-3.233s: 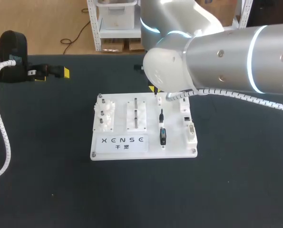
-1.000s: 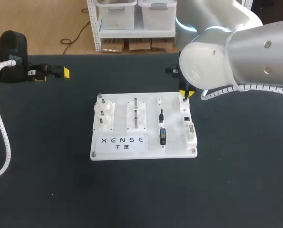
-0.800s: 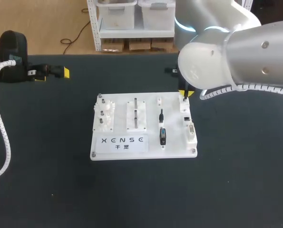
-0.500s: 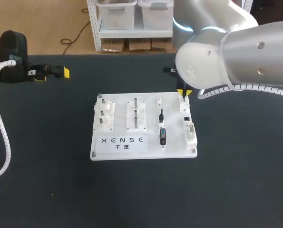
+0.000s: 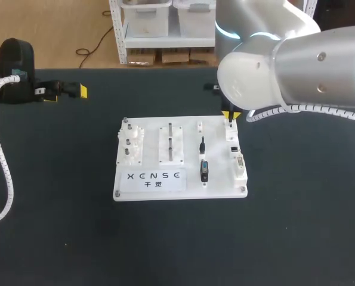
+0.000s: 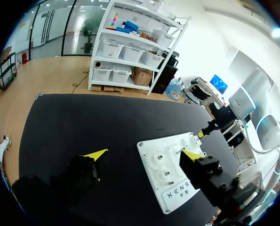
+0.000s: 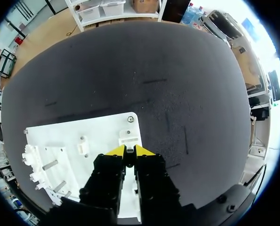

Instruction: Insert the USB connector, Ethernet cable, and multi-pin plug into their matching sockets one by one.

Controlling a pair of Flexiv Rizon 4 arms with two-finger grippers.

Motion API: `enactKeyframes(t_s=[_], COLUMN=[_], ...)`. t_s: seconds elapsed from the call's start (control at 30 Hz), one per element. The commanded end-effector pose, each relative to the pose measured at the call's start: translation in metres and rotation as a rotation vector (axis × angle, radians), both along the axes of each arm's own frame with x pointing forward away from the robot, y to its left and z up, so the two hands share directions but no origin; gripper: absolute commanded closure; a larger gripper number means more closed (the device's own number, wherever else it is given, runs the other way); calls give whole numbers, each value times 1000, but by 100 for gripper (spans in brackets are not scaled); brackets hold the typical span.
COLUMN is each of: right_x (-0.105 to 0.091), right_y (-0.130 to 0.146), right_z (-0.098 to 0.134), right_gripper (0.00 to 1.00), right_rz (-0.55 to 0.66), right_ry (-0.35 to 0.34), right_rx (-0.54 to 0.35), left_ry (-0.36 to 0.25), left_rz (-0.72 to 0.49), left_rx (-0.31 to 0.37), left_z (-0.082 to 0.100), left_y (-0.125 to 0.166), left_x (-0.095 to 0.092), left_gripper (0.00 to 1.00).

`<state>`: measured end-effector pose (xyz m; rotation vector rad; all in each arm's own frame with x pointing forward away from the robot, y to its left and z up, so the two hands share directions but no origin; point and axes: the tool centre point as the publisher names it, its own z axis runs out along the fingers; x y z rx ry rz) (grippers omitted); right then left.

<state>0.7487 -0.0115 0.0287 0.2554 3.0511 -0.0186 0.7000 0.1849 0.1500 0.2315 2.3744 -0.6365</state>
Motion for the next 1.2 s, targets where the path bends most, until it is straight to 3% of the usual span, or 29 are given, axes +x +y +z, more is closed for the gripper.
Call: enactKeyframes(t_s=[0.03, 1.2], right_x=[0, -8], right_y=[-1, -3], right_z=[0, 0], right_gripper=[100, 100], right_rz=[1, 34], right_ry=[1, -5], right_rx=[3, 5], left_ry=[0, 0], left_rz=[0, 0], left_rx=[0, 0], left_z=[0, 0], left_y=[0, 0], left_x=[0, 0], left_gripper=[0, 0])
